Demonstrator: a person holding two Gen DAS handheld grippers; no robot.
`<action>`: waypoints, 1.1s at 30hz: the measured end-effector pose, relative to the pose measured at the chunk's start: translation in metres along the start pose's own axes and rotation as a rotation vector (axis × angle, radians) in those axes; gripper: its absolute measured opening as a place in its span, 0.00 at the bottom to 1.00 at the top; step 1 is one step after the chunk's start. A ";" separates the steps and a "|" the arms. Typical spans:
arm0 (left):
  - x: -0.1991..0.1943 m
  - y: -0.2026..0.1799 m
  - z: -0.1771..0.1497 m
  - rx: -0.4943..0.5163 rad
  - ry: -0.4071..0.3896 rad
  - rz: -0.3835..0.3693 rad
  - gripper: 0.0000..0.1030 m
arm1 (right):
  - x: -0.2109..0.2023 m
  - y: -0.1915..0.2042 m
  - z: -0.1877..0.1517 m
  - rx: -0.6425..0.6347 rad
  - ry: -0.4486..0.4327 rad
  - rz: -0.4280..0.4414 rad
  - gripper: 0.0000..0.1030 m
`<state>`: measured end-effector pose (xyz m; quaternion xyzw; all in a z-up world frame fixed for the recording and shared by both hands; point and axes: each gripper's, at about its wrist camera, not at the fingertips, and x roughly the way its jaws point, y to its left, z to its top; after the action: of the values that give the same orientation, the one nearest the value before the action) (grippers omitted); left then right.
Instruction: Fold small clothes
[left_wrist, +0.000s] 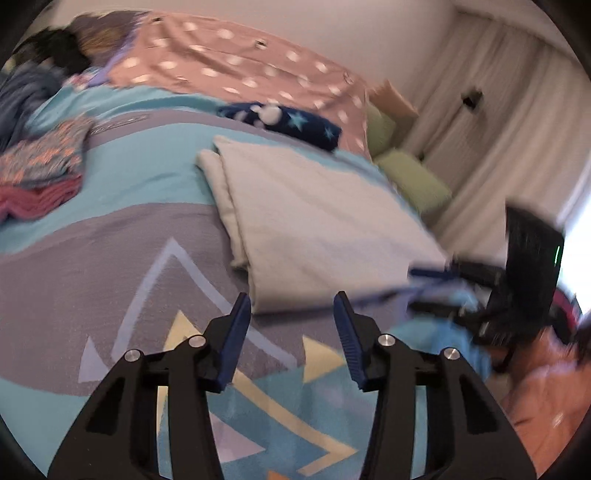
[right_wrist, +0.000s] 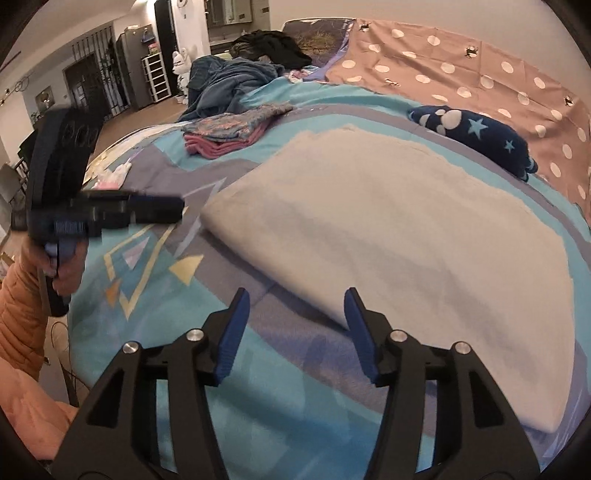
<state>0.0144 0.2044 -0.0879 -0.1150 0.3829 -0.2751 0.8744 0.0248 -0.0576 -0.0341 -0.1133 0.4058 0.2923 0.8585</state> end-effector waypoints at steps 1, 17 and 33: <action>0.006 -0.001 0.000 0.026 0.024 0.017 0.47 | -0.002 -0.005 0.000 0.016 0.001 -0.013 0.56; 0.006 0.004 0.019 0.123 -0.030 -0.253 0.14 | -0.015 -0.048 -0.017 0.217 0.016 -0.119 0.62; 0.033 0.008 0.025 0.164 0.043 -0.185 0.45 | -0.012 -0.044 -0.022 0.222 0.024 -0.102 0.65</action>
<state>0.0545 0.1919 -0.0945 -0.0721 0.3654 -0.3875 0.8433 0.0309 -0.1074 -0.0413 -0.0416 0.4395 0.2000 0.8747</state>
